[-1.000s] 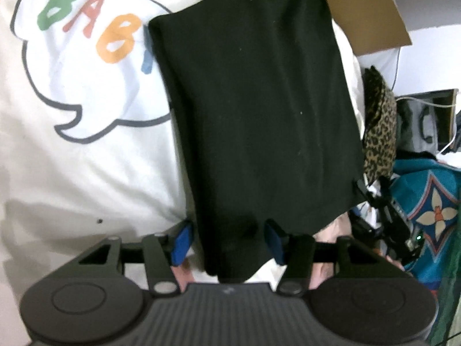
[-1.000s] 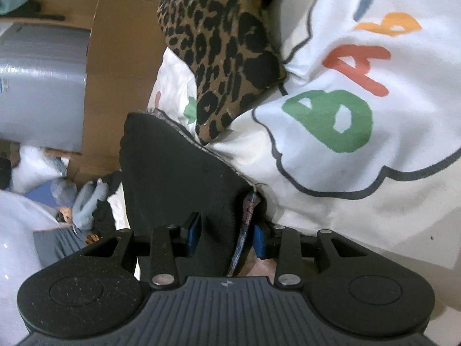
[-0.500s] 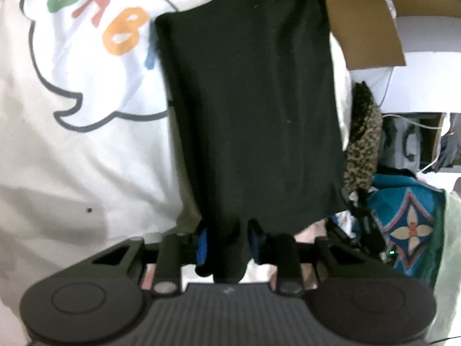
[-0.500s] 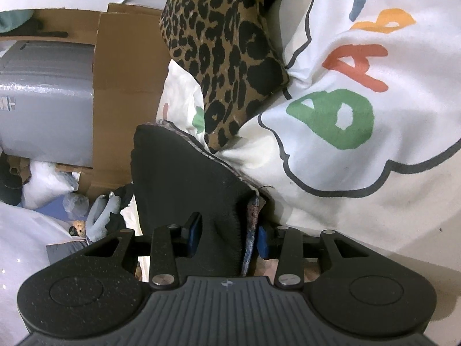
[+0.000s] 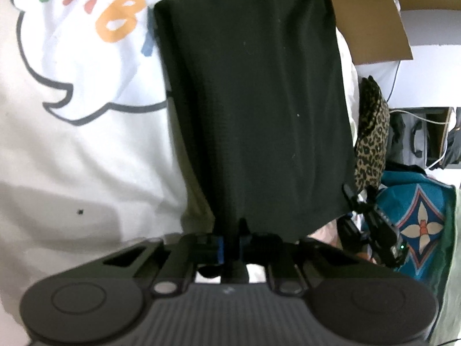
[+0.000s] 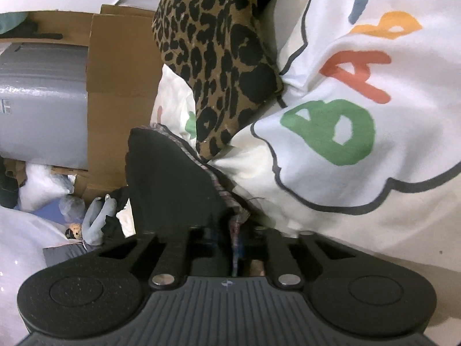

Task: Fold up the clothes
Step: 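Hold the shorts hanging from both grippers and swing them over the sheet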

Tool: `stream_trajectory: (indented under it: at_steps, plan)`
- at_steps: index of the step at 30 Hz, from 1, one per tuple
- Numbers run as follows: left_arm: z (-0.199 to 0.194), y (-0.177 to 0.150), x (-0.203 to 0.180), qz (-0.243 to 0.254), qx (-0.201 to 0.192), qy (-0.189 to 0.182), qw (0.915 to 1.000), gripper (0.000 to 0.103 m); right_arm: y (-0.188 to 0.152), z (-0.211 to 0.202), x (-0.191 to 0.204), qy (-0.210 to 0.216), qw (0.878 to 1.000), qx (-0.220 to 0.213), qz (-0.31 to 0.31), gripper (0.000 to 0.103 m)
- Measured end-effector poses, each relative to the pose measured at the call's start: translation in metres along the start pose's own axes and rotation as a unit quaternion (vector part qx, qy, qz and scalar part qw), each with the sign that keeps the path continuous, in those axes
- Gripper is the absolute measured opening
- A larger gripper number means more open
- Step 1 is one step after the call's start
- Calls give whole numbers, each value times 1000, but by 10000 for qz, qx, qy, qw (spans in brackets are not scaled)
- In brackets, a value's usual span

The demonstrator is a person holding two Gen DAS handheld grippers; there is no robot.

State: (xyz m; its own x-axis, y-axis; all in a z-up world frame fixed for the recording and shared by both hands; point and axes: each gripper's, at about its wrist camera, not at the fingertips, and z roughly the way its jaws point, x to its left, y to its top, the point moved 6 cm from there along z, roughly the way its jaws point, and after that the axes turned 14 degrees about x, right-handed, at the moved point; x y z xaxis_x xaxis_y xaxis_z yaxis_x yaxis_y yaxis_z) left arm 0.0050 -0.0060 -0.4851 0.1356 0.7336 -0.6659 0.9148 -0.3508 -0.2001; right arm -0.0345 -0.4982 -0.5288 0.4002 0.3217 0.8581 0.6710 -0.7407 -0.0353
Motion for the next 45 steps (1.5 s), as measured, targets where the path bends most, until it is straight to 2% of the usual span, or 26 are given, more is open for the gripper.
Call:
stream_trajectory:
  at_steps: [7,12,21,28,31,34,35,38,40,45]
  plan:
    - [-20,1,-15,138,31,150,9998,5,-5,-14,21,-165,9997,-30,-190,4]
    - [-18,-4,-26,193,80,298,9993,5,-15,-26,34,-189,9994,-61,-281,4]
    - [-20,-20,-36,368,431,596,9966,5,-41,-52,33,-277,9995,-62,-155,4]
    - [4,-10,-33,367,600,792,9944,5,-64,-54,12,-555,9982,162,-153,4]
    - [26,-2,-35,253,636,872,9938,5,-62,-47,4,-611,9975,249,-235,5]
    - [36,0,-30,116,606,929,9938,5,-57,-40,-8,-565,9976,347,-210,10]
    - [38,0,-30,103,610,935,9937,5,-54,-39,-11,-429,9981,406,-167,12]
    - [43,3,-31,75,626,947,9935,5,-45,-37,-20,-64,9982,598,-84,34]
    - [47,5,-31,57,637,955,9934,5,-38,-35,-23,122,9971,751,-90,35]
    - [52,10,-36,62,650,958,9933,5,-26,-24,-20,28,9916,1230,-402,35]
